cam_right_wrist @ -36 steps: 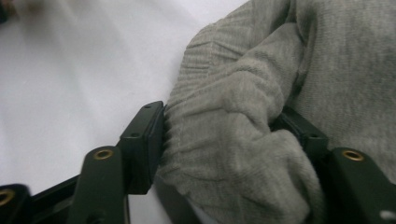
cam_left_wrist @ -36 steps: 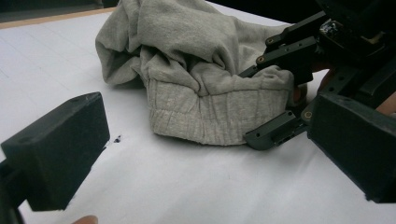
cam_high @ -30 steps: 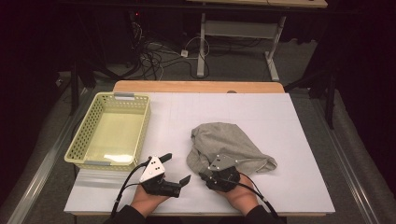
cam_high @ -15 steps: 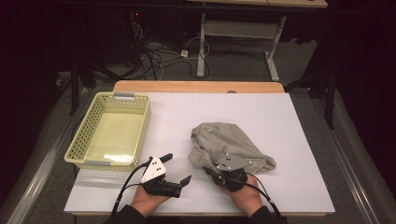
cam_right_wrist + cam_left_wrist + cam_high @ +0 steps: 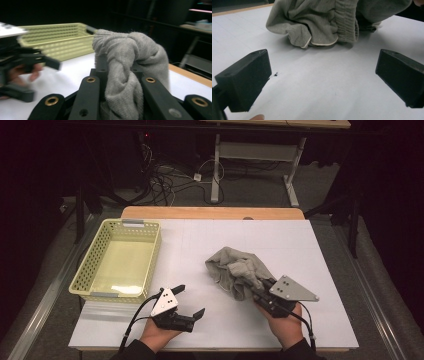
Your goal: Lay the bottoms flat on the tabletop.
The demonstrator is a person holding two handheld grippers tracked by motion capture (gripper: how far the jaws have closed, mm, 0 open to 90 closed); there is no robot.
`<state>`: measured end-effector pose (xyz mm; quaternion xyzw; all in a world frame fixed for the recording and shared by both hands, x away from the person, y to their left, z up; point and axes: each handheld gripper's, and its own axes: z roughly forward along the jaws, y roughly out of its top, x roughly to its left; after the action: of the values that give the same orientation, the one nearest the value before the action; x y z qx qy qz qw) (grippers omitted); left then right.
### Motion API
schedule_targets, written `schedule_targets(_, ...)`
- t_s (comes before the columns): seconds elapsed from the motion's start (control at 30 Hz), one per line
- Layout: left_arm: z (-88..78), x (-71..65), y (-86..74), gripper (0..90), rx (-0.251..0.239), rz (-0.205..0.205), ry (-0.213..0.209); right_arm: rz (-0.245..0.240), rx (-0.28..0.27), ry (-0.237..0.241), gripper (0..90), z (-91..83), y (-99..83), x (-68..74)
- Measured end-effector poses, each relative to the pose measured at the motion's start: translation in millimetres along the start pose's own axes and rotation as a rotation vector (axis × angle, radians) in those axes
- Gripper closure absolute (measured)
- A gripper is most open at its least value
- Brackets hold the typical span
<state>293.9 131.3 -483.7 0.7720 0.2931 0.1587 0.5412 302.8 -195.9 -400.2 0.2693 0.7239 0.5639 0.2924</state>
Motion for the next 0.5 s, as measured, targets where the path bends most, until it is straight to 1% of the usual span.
schedule_targets(0.07, -0.1, 0.0, 0.0, 0.0, 0.001, 0.002, -0.001, 0.022, -0.001, -0.040, 77.8, -5.4, -3.0, -13.2)
schedule_targets(0.13, -0.1, -0.1, 0.0, 0.0, 0.001, 0.003, -0.001, 0.055, -0.002, -0.081, 77.8, -11.1, -7.6, -27.4)
schedule_targets(0.3, -0.2, -0.1, 0.0, 0.0, 0.001, 0.004, -0.002, 0.128, 0.029, -0.197, 77.4, -24.3, -25.2, -61.0)
schedule_targets(0.37, -0.1, -0.1, -0.1, 0.0, 0.000, 0.004, -0.003, 0.161, 0.056, -0.239, 76.5, -28.4, -36.0, -75.7)
schedule_targets(0.4, -0.1, -0.2, -0.1, 0.0, -0.001, 0.003, -0.003, 0.191, 0.074, -0.251, 76.1, -30.0, -42.7, -83.0)
schedule_targets(0.43, -0.1, -0.2, -0.1, 0.0, -0.002, 0.003, -0.004, 0.214, 0.095, -0.263, 75.6, -31.2, -49.9, -89.8)
schedule_targets(0.5, -0.1, -0.3, -0.1, 0.0, 0.000, 0.005, -0.003, 0.244, 0.151, -0.297, 74.1, -32.8, -64.1, -99.9)
